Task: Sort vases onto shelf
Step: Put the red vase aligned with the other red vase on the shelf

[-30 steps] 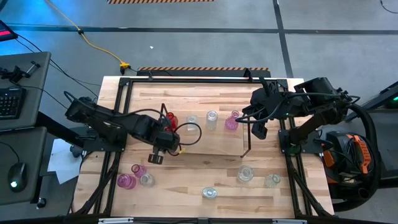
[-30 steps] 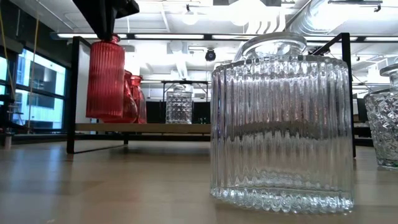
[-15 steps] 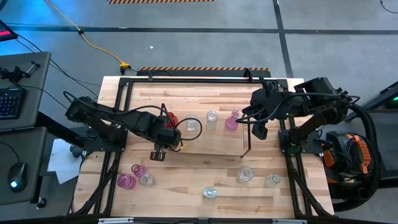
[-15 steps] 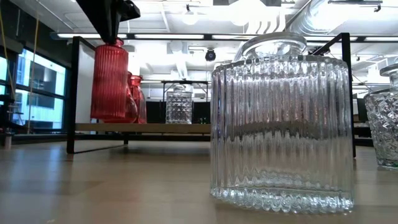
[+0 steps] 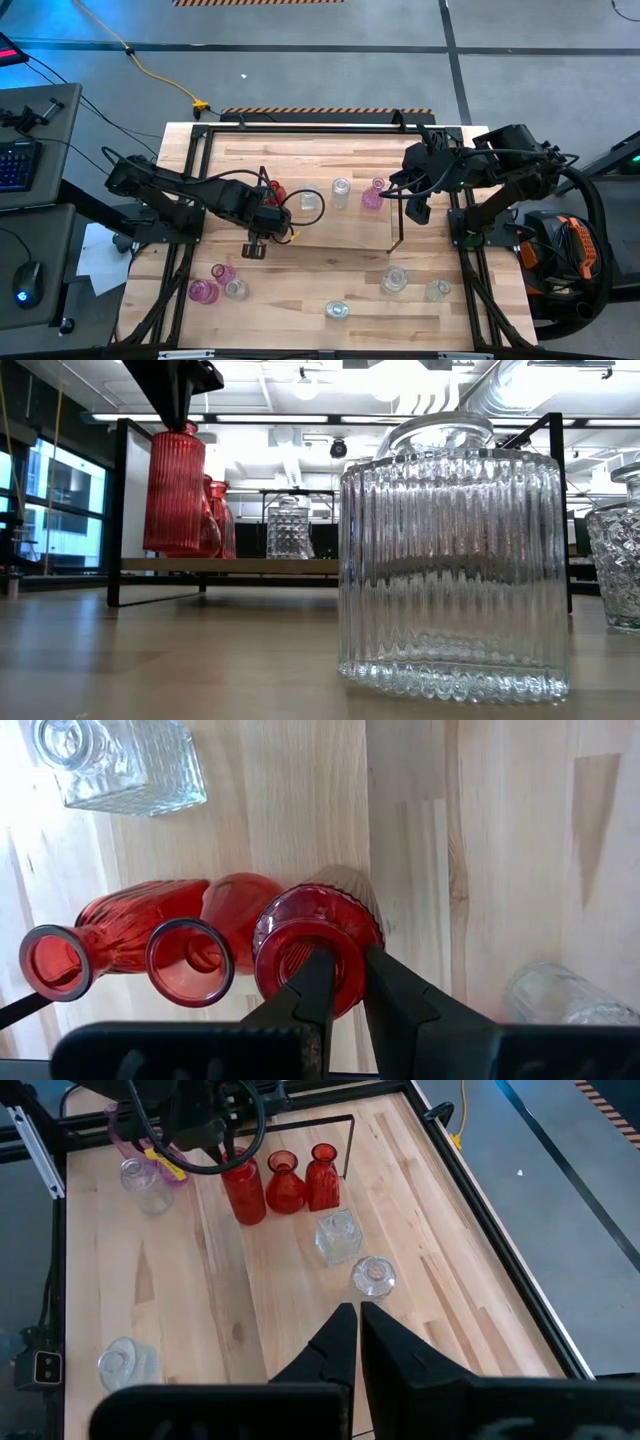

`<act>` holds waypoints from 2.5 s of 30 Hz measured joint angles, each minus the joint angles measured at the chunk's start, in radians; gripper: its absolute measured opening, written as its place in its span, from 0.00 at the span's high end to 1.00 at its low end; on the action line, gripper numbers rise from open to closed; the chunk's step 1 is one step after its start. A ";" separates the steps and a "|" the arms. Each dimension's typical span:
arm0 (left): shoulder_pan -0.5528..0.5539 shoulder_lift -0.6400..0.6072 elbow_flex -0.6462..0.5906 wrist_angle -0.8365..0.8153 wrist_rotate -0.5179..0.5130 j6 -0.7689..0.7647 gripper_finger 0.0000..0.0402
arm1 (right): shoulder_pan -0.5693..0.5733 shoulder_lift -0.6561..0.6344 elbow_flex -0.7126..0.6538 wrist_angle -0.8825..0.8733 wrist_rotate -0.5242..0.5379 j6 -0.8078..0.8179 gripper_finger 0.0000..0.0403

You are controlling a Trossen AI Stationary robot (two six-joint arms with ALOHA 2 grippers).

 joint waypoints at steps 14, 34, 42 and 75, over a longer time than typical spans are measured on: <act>0.005 0.000 0.000 0.000 -0.001 0.000 0.85 | 0.000 0.000 0.000 0.000 0.000 0.000 1.00; 0.005 0.000 0.000 -0.069 -0.047 -0.023 0.78 | 0.000 0.000 0.000 0.000 -0.004 0.011 1.00; 0.005 0.000 0.000 -0.059 -0.070 -0.026 0.78 | 0.000 0.000 0.000 0.000 -0.004 0.011 1.00; -0.002 -0.017 0.100 -0.084 -0.051 -0.094 0.78 | 0.007 0.000 0.000 0.000 -0.003 0.019 1.00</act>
